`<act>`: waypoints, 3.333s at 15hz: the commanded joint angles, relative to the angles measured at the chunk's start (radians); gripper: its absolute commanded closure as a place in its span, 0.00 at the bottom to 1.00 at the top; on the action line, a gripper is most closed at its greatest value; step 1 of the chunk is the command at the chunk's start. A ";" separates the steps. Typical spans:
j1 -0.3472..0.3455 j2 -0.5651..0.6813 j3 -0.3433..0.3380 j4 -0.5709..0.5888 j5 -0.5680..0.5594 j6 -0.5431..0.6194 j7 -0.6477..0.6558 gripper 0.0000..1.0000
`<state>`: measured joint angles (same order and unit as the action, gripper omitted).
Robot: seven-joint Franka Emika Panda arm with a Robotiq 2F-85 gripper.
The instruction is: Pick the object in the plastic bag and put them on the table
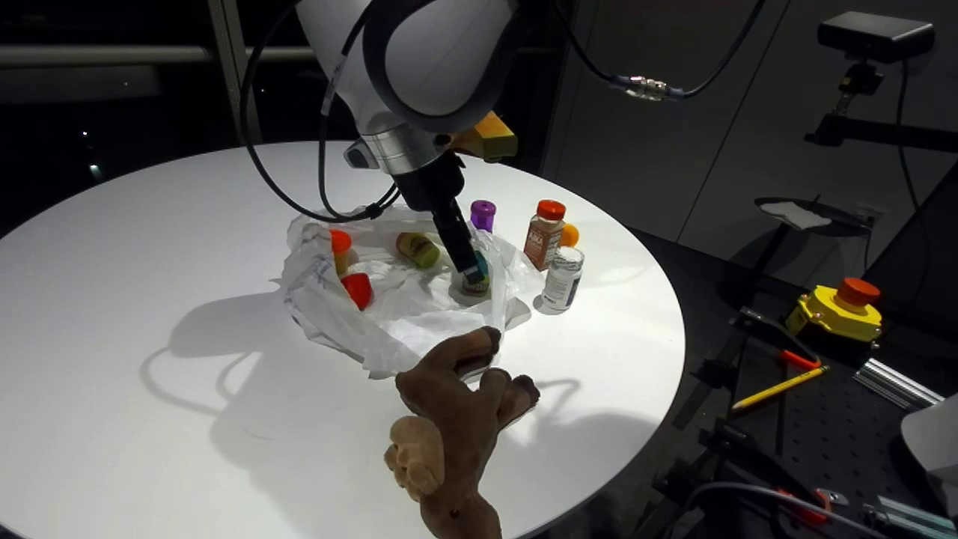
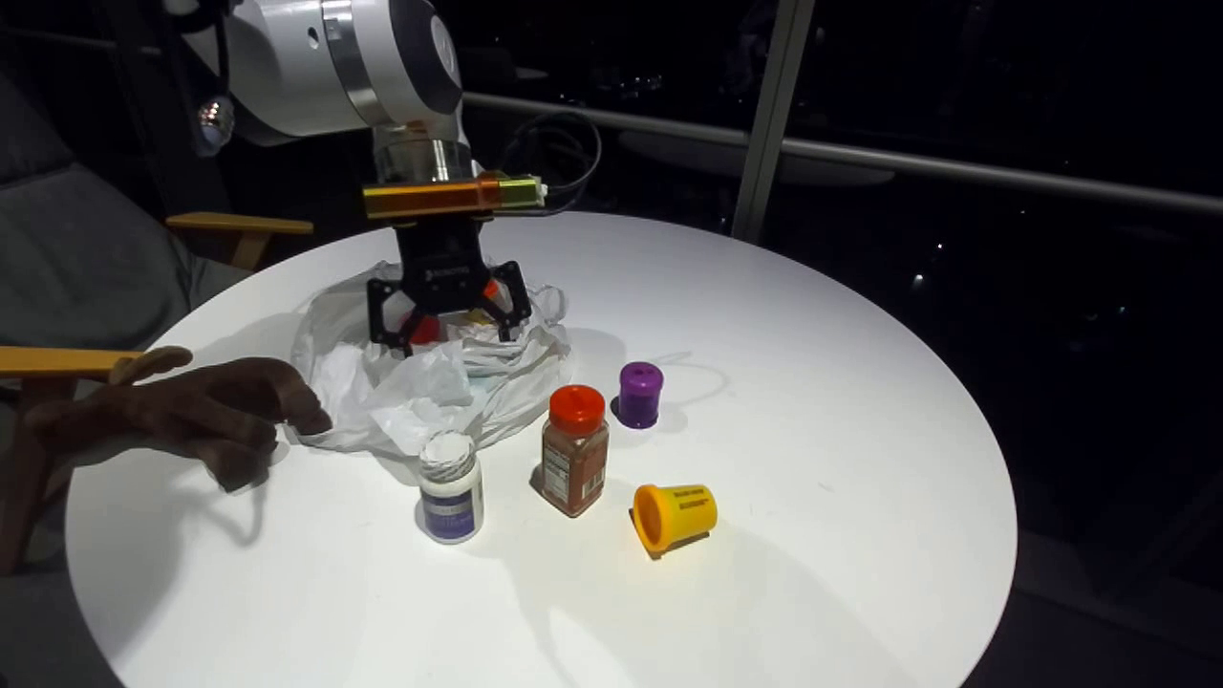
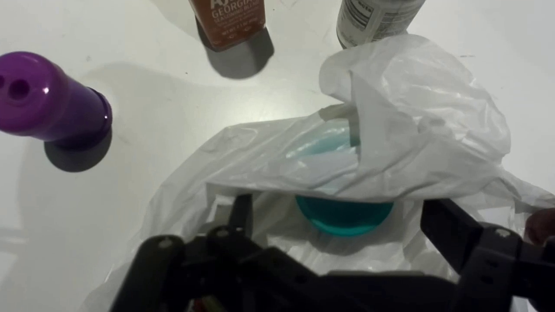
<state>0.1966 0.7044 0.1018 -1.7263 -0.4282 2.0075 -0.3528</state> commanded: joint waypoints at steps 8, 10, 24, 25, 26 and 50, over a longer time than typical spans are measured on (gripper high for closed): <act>-0.027 0.008 0.007 0.017 0.020 -0.022 -0.010 0.58; -0.029 -0.006 0.013 0.009 0.030 -0.020 -0.008 0.74; 0.047 -0.343 0.075 -0.223 0.138 0.172 0.265 0.77; 0.055 -0.396 0.067 -0.274 0.123 0.189 0.314 0.77; 0.057 -0.455 0.058 -0.330 0.107 0.197 0.360 0.77; -0.246 -0.428 -0.141 -0.778 0.005 0.552 0.598 0.77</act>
<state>-0.0374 0.1538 -0.0180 -2.5429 -0.4968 2.4322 0.3640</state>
